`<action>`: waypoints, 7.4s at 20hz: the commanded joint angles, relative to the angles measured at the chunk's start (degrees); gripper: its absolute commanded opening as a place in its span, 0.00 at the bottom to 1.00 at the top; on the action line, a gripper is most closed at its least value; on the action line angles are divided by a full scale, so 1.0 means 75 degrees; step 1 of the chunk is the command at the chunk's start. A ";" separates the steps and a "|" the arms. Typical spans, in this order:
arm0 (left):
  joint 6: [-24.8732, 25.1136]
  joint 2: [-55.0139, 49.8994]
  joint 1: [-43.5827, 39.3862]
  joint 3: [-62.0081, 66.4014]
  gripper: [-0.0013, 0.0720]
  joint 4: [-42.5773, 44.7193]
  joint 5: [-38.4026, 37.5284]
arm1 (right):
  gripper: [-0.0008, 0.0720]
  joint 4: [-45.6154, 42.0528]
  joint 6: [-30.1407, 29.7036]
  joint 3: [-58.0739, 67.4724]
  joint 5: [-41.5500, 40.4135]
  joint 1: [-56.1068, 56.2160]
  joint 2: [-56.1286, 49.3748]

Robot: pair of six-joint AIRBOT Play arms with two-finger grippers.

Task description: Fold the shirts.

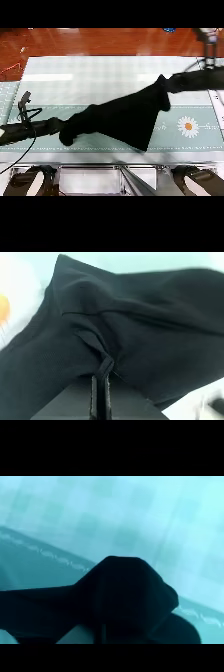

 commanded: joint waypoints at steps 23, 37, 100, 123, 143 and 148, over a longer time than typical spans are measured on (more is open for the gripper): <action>0.1932 -0.4159 0.2509 0.0924 0.71 0.0096 -0.1154 | 0.57 0.1982 -0.0597 -0.5520 -0.0478 -0.3660 0.0982; 0.2162 -0.5359 0.0478 0.1311 0.05 0.0093 -0.0003 | 0.57 0.2095 0.0300 -0.6321 -0.0041 -0.1472 0.1087; 0.0962 -0.4762 -0.0114 0.3226 0.05 -0.0067 0.2148 | 0.05 0.0691 -0.0210 0.0778 -0.0930 -0.2664 -0.1247; 0.1644 -0.5333 0.4226 0.2690 0.71 0.1107 -0.2087 | 0.57 0.2323 -0.0889 -0.2623 -0.0653 -0.5479 -0.0664; 0.2500 -0.5636 0.2390 0.0836 0.05 0.0146 -0.0804 | 0.57 0.2095 -0.0831 -0.4794 0.0251 -0.6269 0.0921; 0.2503 -0.5639 0.2390 0.0927 0.05 0.0146 -0.0723 | 0.57 0.0032 -0.0347 -0.5269 0.2031 -0.6714 0.0921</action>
